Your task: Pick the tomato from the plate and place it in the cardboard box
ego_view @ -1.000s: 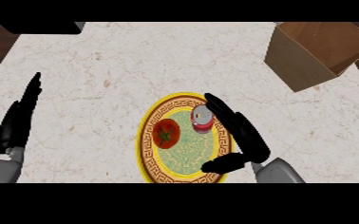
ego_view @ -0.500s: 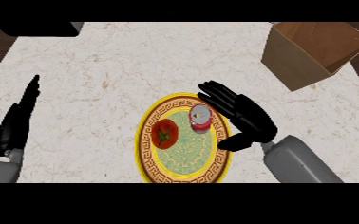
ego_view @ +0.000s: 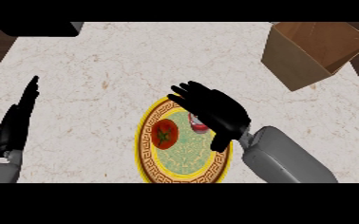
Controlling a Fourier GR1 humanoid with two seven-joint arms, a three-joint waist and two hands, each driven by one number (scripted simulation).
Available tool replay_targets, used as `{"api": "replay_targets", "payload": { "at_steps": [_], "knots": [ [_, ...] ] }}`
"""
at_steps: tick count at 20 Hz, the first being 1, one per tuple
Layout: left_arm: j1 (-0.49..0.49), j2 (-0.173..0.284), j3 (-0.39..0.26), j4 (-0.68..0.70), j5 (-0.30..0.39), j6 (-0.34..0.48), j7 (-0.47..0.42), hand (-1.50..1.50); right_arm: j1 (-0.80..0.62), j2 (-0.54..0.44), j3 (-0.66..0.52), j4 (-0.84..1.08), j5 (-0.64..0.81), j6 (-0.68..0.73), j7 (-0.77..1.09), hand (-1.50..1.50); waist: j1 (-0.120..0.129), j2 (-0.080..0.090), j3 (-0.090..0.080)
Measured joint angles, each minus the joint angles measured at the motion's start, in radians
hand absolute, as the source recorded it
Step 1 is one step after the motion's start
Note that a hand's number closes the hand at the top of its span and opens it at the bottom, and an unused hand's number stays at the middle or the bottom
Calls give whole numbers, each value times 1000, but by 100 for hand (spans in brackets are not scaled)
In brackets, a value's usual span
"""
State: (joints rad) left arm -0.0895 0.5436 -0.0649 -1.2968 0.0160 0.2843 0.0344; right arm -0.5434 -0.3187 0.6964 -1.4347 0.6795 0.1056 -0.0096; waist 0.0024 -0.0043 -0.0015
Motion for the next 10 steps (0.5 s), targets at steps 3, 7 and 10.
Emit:
{"api": "replay_targets", "payload": {
  "at_steps": [3, 7, 10],
  "knots": [
    [-10, 2, 15, -4, -6, -15, 16, 0, -28, 53, 5, 1, 31, 82, 78, -150, 1, 2, 1],
    [-1, -9, 26, -26, -25, -23, 26, 0, -42, 122, 15, 30, 100, 139, 150, -150, 3, 3, 1],
    [6, -19, 47, -26, -36, -43, 17, 0, -22, 156, 11, 47, 157, 150, 150, -150, 2, 3, 1]
  ]
}}
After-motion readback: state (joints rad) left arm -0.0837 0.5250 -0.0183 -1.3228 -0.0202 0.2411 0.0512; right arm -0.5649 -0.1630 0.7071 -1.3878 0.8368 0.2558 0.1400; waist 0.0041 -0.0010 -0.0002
